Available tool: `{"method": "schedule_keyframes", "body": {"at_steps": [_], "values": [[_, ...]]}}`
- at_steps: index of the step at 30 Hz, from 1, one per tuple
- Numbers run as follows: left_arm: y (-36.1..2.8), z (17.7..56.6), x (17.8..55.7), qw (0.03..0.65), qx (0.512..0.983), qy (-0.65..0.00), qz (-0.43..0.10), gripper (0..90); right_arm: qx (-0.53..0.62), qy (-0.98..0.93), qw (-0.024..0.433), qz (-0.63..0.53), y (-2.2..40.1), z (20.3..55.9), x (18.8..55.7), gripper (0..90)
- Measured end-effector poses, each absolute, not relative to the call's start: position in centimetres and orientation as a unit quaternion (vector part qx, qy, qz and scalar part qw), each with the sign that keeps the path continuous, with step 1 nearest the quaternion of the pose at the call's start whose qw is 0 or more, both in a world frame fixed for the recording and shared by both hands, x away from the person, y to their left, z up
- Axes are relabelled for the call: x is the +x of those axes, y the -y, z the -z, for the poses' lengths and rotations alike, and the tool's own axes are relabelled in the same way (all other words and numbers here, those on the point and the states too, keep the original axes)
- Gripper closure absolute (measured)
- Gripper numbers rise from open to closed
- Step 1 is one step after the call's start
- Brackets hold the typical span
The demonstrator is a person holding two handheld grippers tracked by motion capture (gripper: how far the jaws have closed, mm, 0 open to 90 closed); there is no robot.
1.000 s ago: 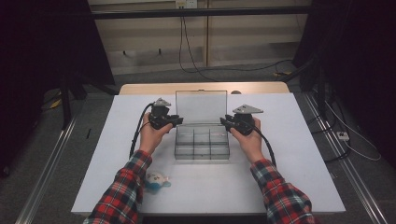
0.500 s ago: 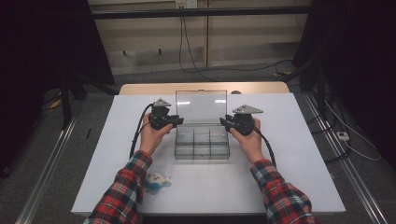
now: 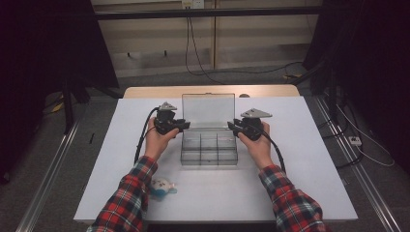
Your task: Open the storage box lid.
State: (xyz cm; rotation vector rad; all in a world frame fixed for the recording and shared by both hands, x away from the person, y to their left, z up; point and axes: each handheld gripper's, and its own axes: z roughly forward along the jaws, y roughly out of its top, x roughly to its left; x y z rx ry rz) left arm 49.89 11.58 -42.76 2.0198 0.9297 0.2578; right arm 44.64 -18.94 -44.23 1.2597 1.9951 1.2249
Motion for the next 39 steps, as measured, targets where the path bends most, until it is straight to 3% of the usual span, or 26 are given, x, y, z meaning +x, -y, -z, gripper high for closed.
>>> {"method": "schedule_keyframes", "body": {"at_steps": [39], "values": [[-11.62,43.04,50.16,0.435,0.805,-0.391,-0.098,63.2,0.465,-0.727,0.245,-0.441,19.02,44.35,44.75,66.3]]}}
